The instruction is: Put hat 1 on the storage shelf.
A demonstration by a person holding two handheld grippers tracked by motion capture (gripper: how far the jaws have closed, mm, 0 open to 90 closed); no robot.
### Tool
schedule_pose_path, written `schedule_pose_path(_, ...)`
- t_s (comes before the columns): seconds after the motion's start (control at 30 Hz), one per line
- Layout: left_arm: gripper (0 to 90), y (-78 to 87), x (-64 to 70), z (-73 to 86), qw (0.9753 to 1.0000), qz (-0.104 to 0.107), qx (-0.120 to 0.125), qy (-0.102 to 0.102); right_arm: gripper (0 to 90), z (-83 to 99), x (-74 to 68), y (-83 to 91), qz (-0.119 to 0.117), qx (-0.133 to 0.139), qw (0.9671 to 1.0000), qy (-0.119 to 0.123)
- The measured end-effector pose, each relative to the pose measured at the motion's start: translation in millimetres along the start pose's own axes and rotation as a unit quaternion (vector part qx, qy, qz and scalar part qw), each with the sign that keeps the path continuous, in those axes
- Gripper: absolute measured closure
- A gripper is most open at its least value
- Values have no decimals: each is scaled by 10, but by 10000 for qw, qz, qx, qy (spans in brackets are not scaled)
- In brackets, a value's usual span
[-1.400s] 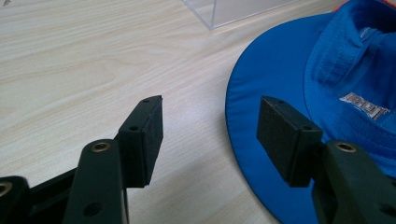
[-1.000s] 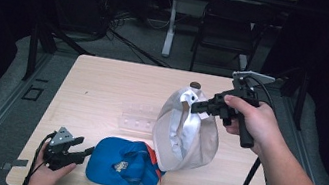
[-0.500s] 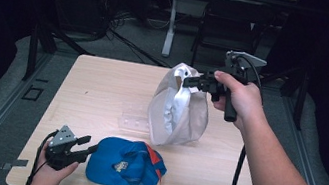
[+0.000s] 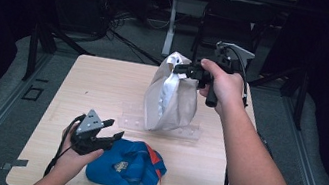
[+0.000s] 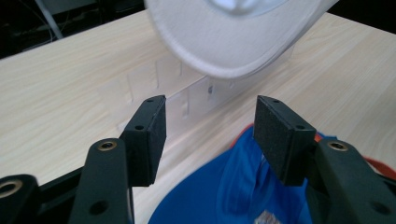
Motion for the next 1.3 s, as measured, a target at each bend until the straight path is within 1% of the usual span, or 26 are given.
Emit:
schedule_pose_path(0.07,439,-72,45,-66,10000,5,-20,-79,821,-9,-3,-23,4,2,10000,-23)
schedule_pose_path(0.1,427,-117,68,-91,9999,21,-40,-106,821,-25,3,-62,0,9,10000,-20)
schedule_pose_path(0.23,419,-271,163,-160,9997,78,-124,-187,821,-47,0,-120,-38,71,10000,-51)
schedule_pose_path(0.3,415,-330,211,-191,9995,38,-136,-270,821,-56,0,-156,-12,71,10000,-59)
schedule_pose_path(0.37,415,-395,279,-245,9990,-82,-126,-422,821,-71,-7,-203,-16,94,9999,-50)
schedule_pose_path(0.4,415,-395,279,-245,9990,-82,-126,-422,820,-75,-12,-213,-25,98,9999,-69)
schedule_pose_path(0.43,415,-427,309,-272,9989,-82,-105,-452,820,-75,-12,-213,-25,98,9999,-69)
schedule_pose_path(0.5,428,-503,352,-312,9985,-125,-173,-499,820,-84,-17,-251,-47,119,9999,-78)
schedule_pose_path(0.53,432,-503,352,-312,9985,-125,-173,-499,820,-84,-18,-256,-50,103,9999,-82)
schedule_pose_path(0.57,452,-574,361,-319,9979,-201,-318,-531,820,-81,-20,-265,-49,84,9999,-81)
schedule_pose_path(0.63,503,-637,356,-317,9973,-287,-411,-544,820,-77,-21,-279,-40,88,9999,-58)
schedule_pose_path(0.67,547,-660,342,-314,9968,-329,-454,-563,819,-75,-23,-283,-38,83,9999,-59)
schedule_pose_path(0.7,584,-683,332,-309,9968,-352,-477,-529,819,-71,-26,-284,-21,52,10000,-65)
schedule_pose_path(0.77,649,-695,318,-304,9966,-363,-514,-528,819,-70,-32,-288,-23,73,9999,-73)
schedule_pose_path(0.8,649,-701,306,-300,9965,-359,-532,-533,819,-70,-32,-288,-23,73,9999,-73)
schedule_pose_path(0.83,721,-704,296,-300,9963,-376,-542,-547,818,-66,-35,-293,-17,66,10000,-62)
schedule_pose_path(0.87,749,-700,285,-301,9960,-400,-538,-589,818,-66,-35,-293,-17,66,10000,-62)
schedule_pose_path(0.93,764,-686,265,-306,9958,-377,-538,-631,817,-60,-43,-299,-6,58,10000,-45)
schedule_pose_path(1.0,796,-663,244,-309,9958,-337,-503,-683,815,-49,-65,-316,-18,33,10000,12)
schedule_pose_path(1.17,814,-608,170,-295,9958,-239,-471,-742,815,-40,-95,-347,-18,21,10000,26)
schedule_pose_path(1.27,820,-592,115,-283,9968,-110,-412,-669,816,-28,-103,-388,3,-16,10000,62)
schedule_pose_path(1.3,820,-589,90,-273,9976,-45,-343,-599,816,-28,-105,-398,4,-3,10000,68)
Point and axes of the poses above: each handheld gripper's, and its own axes: y roughly backward along the jaws, z roughly out of its underside, x roughly to its right, the point moved 5 cm from there along -y, roughly forward along the jaws, and after that the axes turned 1 degree about -x, right-handed, at the moved point
